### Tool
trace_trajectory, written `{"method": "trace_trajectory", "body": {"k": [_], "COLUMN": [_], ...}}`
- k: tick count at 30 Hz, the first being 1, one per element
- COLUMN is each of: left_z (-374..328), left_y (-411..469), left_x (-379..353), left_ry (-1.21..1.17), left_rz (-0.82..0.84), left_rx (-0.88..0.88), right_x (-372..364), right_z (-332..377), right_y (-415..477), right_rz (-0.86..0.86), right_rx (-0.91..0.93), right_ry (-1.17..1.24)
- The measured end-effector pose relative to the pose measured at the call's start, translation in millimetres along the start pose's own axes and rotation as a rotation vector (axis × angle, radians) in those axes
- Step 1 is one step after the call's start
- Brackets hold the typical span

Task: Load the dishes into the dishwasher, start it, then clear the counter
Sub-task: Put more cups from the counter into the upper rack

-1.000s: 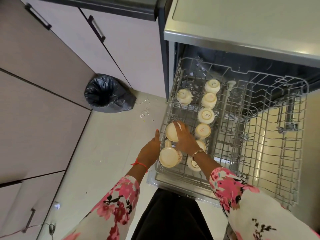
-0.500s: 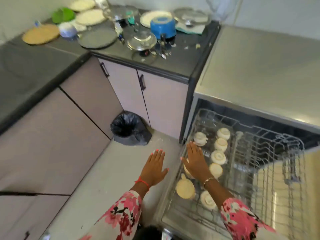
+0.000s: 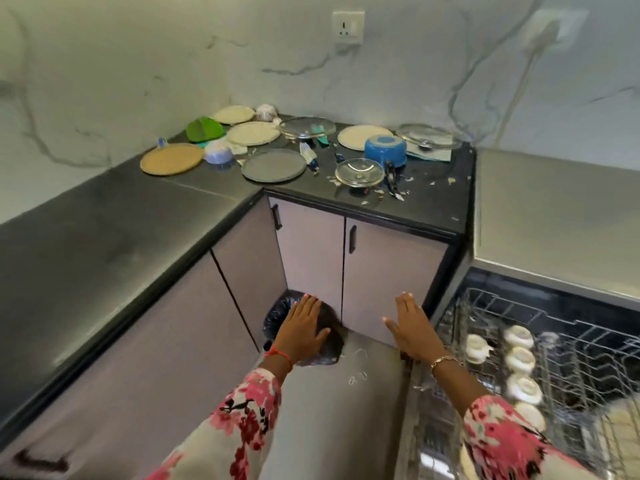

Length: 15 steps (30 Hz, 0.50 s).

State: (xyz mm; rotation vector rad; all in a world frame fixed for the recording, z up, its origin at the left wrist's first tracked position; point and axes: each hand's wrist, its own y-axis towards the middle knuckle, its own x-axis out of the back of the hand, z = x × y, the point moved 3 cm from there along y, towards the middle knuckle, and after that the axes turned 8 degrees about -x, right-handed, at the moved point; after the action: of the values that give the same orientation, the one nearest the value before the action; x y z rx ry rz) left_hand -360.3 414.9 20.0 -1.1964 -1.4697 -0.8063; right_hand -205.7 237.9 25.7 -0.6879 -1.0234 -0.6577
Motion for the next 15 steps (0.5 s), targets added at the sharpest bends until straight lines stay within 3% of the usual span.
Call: {"method": "trace_trajectory", "body": {"k": [5, 15], "left_z": [52, 119], "left_y": [24, 143], "left_x": [38, 79], "left_ry": [-0.041, -0.042], "left_rz": [-0.096, -0.122], "left_rx": [0.005, -0.019], "right_x": [30, 80], "right_z": [44, 71], "right_y": [43, 183], "right_rz": [-0.091, -0.241], "right_rx": [0.032, 0.04], "right_ry": [-0.018, 0.024]}}
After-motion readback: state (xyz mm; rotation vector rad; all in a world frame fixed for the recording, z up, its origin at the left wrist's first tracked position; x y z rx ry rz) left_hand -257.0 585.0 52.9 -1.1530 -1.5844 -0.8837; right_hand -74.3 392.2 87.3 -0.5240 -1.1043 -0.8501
